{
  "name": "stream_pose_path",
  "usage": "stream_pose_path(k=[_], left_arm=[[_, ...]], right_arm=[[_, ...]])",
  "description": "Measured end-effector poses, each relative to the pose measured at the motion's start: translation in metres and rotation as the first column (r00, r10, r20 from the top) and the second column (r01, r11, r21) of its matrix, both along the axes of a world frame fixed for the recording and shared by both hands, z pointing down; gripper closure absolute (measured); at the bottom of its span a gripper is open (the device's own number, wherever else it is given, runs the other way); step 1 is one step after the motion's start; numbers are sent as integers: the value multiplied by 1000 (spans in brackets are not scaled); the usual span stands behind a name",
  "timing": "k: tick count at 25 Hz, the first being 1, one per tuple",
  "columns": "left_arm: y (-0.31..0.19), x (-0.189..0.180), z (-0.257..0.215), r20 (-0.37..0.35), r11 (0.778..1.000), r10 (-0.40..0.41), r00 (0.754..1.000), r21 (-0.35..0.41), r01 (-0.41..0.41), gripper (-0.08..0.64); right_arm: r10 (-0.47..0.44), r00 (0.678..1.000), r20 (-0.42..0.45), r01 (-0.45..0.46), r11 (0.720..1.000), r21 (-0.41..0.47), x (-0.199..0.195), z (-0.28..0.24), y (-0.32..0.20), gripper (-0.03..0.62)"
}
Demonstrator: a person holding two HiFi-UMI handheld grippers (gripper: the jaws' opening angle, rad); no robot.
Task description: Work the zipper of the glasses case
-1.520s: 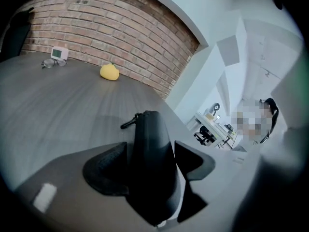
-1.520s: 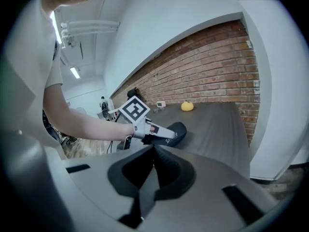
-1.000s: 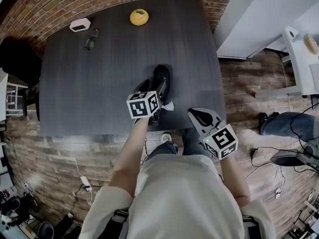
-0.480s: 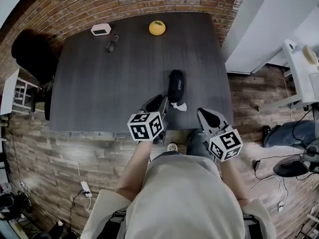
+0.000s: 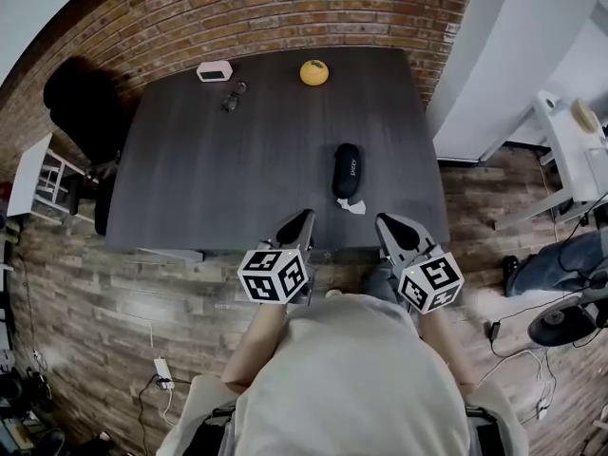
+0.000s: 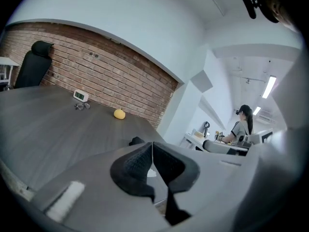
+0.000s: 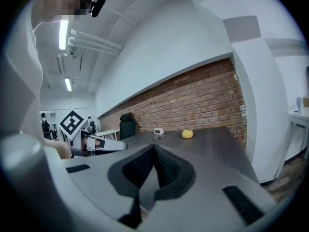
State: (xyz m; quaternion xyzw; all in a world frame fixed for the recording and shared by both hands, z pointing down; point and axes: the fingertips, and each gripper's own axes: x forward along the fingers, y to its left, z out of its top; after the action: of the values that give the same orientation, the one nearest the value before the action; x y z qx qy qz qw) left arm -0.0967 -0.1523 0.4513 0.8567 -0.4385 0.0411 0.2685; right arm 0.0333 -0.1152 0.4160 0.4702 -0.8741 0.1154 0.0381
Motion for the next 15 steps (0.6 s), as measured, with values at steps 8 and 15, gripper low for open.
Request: stream_pose_path(k=[8, 15], left_arm=[[25, -15, -3, -14, 1000, -12, 1000, 1, 12, 549], [26, -17, -4, -32, 1000, -24, 999, -7, 24, 549]], right_arm=[[2, 1000, 9, -2, 1000, 24, -5, -7, 20, 588], [25, 999, 41, -26, 1000, 11, 2, -8, 19, 589]])
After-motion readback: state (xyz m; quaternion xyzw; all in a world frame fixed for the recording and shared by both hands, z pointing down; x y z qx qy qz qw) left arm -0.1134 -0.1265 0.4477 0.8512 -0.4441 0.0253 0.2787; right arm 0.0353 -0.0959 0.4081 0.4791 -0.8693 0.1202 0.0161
